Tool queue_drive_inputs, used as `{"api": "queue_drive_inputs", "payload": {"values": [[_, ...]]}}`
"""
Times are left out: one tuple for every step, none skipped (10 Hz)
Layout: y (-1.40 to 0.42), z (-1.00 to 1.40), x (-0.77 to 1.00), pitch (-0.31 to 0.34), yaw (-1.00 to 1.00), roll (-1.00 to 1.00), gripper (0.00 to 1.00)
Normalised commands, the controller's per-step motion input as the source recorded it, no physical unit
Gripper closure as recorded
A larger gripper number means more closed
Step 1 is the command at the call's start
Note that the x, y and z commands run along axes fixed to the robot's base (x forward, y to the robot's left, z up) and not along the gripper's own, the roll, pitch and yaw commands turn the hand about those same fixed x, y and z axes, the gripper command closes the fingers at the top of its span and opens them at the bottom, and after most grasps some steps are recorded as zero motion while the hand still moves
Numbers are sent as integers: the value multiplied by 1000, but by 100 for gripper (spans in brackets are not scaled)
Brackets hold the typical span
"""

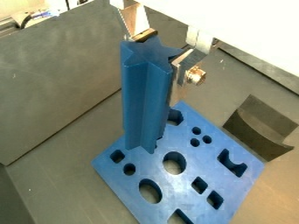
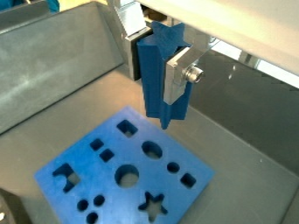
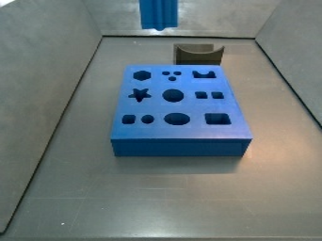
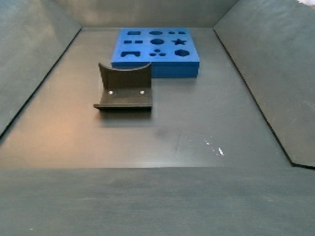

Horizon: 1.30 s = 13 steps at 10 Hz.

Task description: Insert the star object.

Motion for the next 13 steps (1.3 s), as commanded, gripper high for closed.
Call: {"api": "queue_drive_inputs", "payload": {"values": [[240, -931, 86, -17, 0, 216, 100], [220, -963, 89, -6, 0, 206, 100], [197, -1000, 46, -3, 0, 166, 100], [191, -1000, 23, -3, 0, 143, 100], [271, -989, 0, -17, 0, 199, 100], [231, -477, -160, -51, 29, 460, 100], [0, 0, -200, -3, 89, 500, 100], [-34, -83, -180, -19, 0, 500, 100], [-97, -517, -63, -21, -74, 440, 100], [0, -863, 0, -19, -143, 254, 100], [37, -849, 0, -24, -97, 256, 100], [106, -851, -23, -30, -86, 236, 100], [97, -780, -17, -39, -74, 154, 100]]}}
